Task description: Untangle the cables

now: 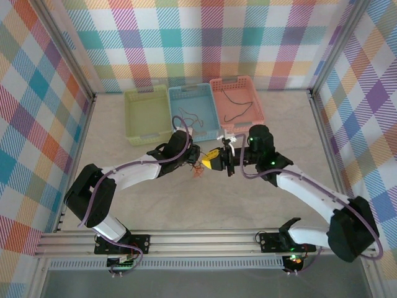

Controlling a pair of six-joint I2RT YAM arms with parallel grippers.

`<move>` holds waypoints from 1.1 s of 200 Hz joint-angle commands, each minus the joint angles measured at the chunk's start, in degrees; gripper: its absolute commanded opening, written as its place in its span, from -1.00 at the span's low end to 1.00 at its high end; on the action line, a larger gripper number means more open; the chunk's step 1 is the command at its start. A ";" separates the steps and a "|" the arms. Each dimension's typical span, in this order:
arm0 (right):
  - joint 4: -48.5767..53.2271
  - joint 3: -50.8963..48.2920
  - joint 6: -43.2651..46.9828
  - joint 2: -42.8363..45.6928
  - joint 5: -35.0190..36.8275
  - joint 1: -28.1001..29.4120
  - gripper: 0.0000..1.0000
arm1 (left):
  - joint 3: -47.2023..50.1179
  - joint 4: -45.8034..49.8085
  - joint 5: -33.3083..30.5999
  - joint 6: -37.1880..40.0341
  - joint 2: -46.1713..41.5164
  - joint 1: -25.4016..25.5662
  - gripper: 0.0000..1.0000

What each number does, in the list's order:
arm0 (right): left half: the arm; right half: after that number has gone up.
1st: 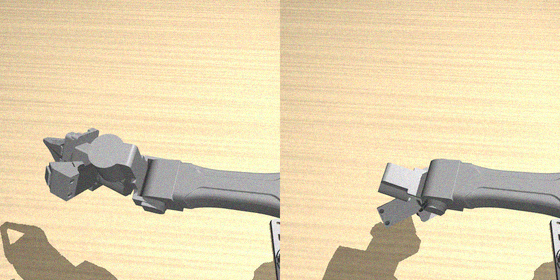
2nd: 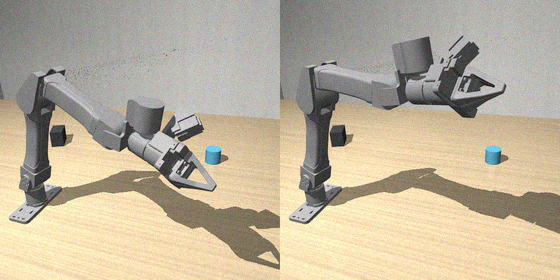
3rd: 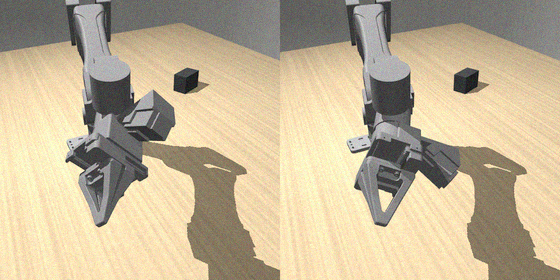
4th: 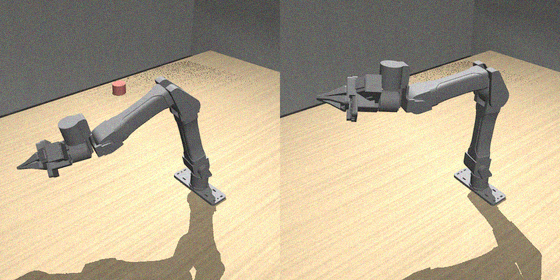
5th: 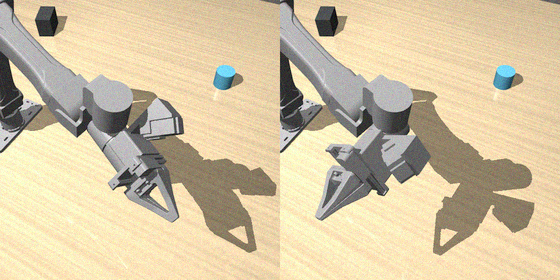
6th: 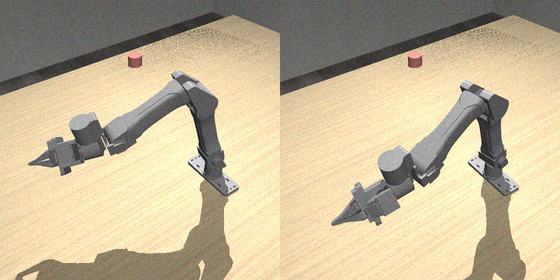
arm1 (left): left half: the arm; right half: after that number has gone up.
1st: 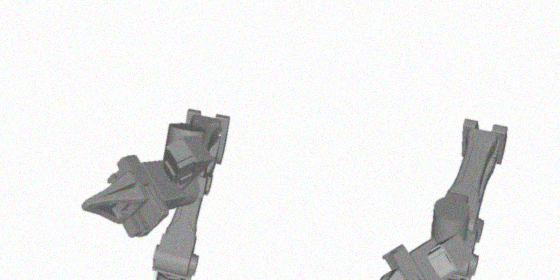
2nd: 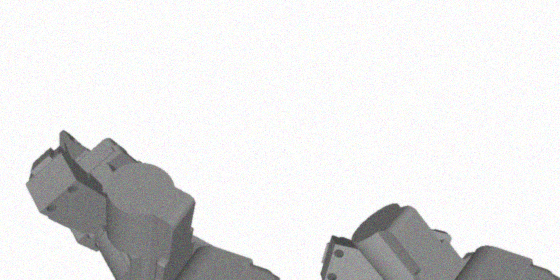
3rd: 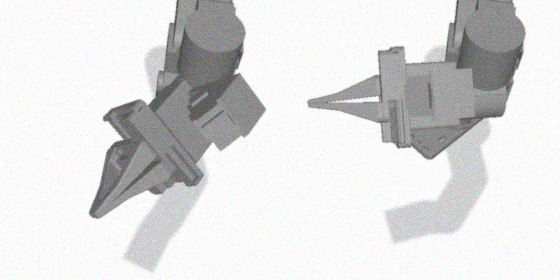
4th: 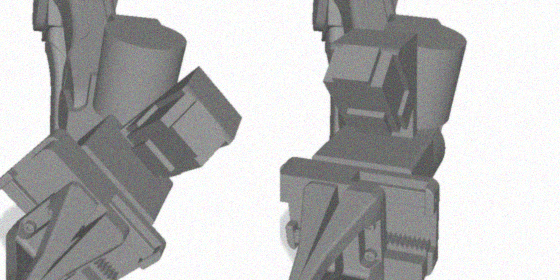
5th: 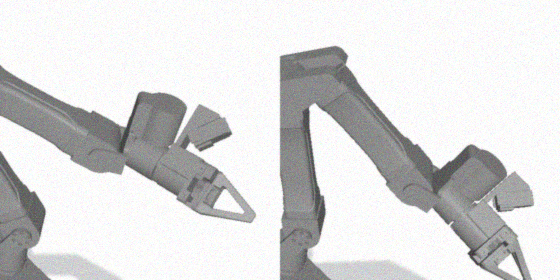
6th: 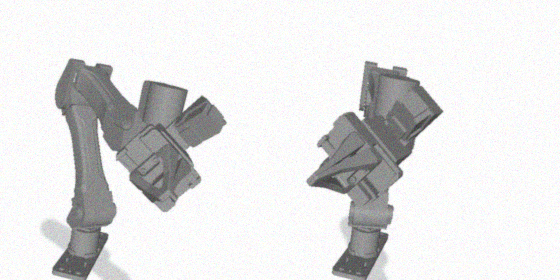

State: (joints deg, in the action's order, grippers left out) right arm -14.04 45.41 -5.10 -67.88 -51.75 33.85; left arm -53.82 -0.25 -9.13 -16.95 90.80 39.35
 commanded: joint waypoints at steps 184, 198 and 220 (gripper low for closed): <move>-1.87 -18.86 -11.37 30.02 62.05 -14.14 -1.00 | -0.16 2.82 -3.33 -5.11 0.30 -2.96 -0.37; -1.80 -18.55 -11.94 28.55 61.77 -14.38 -1.00 | -0.02 2.57 -3.25 -5.18 0.08 -3.02 -0.40; -1.31 -18.53 -12.40 27.97 63.10 -14.67 -1.00 | 0.16 2.58 -3.58 -5.33 -0.09 -3.05 -0.45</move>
State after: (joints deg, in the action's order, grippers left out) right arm -15.27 27.03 -15.03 -39.70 8.45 19.53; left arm -53.82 1.54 -11.31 -21.19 91.13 36.58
